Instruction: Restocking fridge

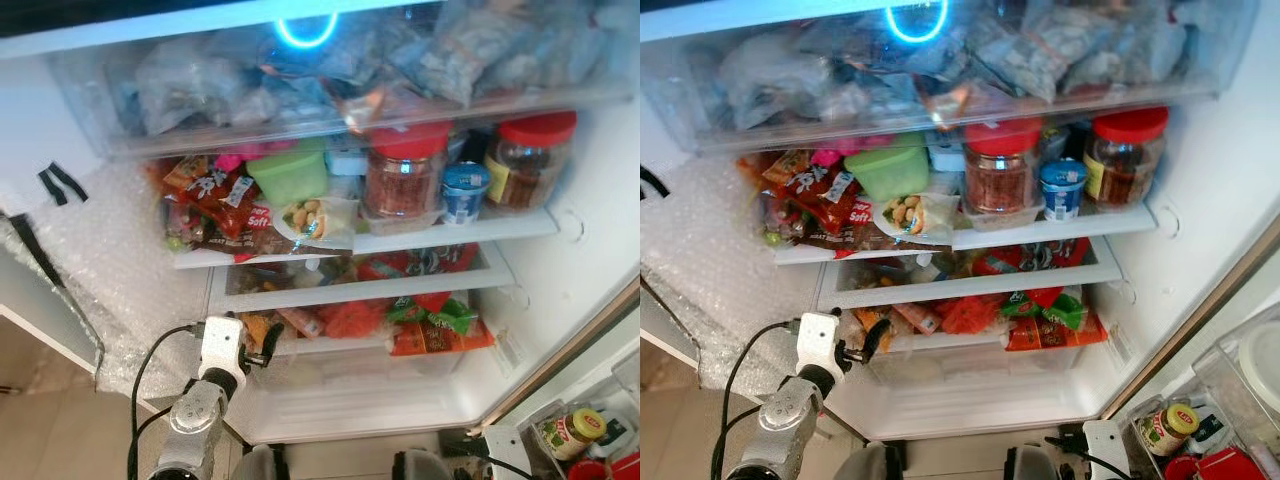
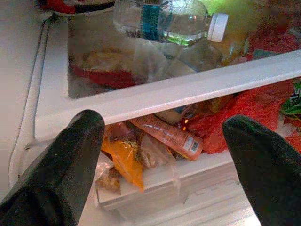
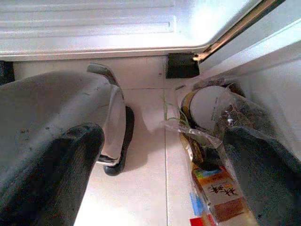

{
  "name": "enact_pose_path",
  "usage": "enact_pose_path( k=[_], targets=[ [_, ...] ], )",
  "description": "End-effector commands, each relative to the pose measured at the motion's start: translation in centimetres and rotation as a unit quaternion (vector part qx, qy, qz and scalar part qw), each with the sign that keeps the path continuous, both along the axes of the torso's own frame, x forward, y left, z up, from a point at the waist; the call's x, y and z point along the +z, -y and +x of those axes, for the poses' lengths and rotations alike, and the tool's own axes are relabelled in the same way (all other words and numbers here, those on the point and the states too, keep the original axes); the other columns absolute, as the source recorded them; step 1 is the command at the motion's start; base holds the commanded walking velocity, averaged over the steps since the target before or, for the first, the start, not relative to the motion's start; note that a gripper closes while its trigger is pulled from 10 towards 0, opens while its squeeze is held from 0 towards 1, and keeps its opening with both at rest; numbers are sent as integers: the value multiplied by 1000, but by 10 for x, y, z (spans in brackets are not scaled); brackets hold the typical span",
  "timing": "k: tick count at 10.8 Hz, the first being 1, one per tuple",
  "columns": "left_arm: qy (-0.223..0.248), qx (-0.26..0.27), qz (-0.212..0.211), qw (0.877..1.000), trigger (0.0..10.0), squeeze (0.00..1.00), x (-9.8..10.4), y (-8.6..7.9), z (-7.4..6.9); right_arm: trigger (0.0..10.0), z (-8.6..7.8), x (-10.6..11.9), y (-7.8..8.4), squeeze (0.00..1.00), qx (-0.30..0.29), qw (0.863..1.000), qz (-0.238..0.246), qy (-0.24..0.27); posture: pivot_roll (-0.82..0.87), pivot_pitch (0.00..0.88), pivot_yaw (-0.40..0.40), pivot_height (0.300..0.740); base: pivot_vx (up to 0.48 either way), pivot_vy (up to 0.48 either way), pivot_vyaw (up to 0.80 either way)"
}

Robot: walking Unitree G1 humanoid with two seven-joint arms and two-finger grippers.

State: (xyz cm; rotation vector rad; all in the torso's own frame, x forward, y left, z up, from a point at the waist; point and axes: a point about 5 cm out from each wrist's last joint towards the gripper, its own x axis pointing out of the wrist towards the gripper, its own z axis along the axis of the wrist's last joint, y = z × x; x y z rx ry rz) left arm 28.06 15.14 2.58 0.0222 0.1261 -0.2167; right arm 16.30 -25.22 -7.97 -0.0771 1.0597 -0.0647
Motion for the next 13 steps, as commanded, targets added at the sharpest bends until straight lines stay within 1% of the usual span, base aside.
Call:
enact_pose_path(
  k=[1, 2, 3, 5, 7, 8, 11, 12, 13],
  targets=[
    [-12, 8, 6, 1000, 10000, 0, -4, -5, -1, 10000, -1, 0, 4, 0, 3, 1000, -4, -5, -115, 57, 56, 660, 0, 0, 0],
    [-31, -12, 1, 999, 10000, 0, -13, 3, -8, 10000, -1, 1, 6, 0, 10, 1000, -9, -7, -110, 48, 50, 660, 0, 0, 0],
    [-38, -20, -4, 999, 10000, 0, -17, 7, -11, 10000, -1, 1, 6, 0, 12, 1000, -9, -7, -113, 45, 55, 660, -266, 0, 0],
    [-51, -25, 0, 998, 10000, 0, -21, 7, -15, 10000, -2, 0, 3, 0, 10, 1000, -4, -8, -121, 38, 70, 660, -326, 0, 0],
    [-60, -35, 2, 998, 10000, 0, -24, 6, -14, 10000, -3, -1, 1, 0, 8, 1000, -3, -8, -125, 27, 82, 660, -326, 0, 0],
    [-61, -32, 2, 998, 10000, 0, -24, 4, -14, 10000, -4, -1, 1, 0, 6, 1000, -2, -7, -129, 20, 87, 660, -326, 0, 0],
    [-79, 2, -9, 997, 10000, 0, -31, -3, -17, 10000, -6, -1, 3, 0, 17, 1000, -9, -14, -140, 0, 78, 660, -292, 0, 0],
    [-86, 20, -10, 996, 10000, 0, -31, -10, -14, 10000, -5, -2, 2, 0, 13, 1000, -8, -14, -152, 0, 86, 660, 0, 0, 0],
    [-103, 40, 1, 994, 10000, 0, -34, -19, -14, 10000, -5, -2, 2, 0, 11, 1000, -7, -11, -153, 0, 86, 660, 0, 0, 0]
  ],
)
